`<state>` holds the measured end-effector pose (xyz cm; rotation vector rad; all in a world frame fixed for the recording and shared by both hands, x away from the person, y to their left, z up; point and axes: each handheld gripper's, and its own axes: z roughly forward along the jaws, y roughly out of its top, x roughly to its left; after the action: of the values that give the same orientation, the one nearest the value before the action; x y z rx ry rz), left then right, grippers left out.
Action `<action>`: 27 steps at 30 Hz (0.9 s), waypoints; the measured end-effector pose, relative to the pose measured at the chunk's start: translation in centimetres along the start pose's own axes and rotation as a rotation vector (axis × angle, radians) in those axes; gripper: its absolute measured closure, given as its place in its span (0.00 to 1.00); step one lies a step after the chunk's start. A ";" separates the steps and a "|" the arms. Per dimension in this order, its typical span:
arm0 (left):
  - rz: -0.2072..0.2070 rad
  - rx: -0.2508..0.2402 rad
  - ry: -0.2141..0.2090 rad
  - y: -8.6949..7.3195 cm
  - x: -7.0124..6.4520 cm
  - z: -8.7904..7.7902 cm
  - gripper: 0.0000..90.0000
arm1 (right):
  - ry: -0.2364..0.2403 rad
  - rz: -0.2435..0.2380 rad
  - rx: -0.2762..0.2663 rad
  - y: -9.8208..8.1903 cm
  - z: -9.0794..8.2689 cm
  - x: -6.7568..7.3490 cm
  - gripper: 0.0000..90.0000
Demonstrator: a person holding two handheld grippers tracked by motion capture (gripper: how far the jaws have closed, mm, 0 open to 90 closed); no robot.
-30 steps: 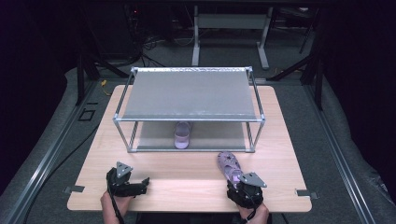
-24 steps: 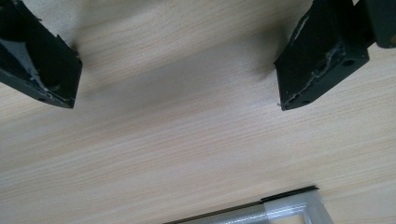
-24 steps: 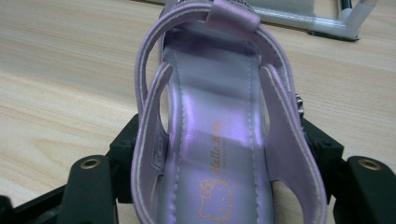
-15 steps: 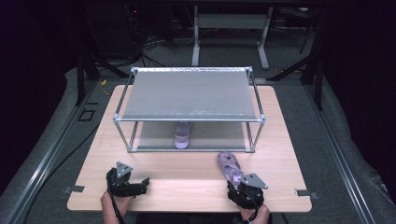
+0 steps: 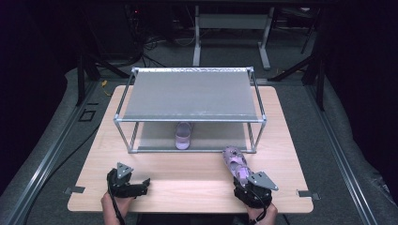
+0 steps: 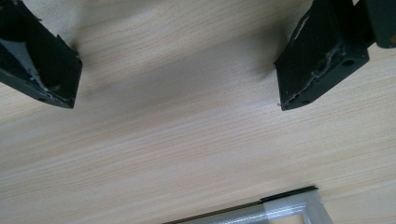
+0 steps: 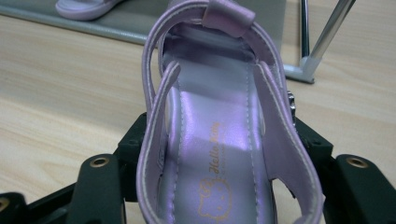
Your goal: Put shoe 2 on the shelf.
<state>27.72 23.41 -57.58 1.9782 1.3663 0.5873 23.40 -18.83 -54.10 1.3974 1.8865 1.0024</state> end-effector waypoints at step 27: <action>-0.012 0.003 0.003 0.1 0.2 0.1 0.01 | 0.059 -0.044 -0.019 6.2 5.2 0.9 0.42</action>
<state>27.91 23.51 -57.53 1.9715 1.3808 0.5834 30.56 -15.74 -51.73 1.3233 1.9364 1.0475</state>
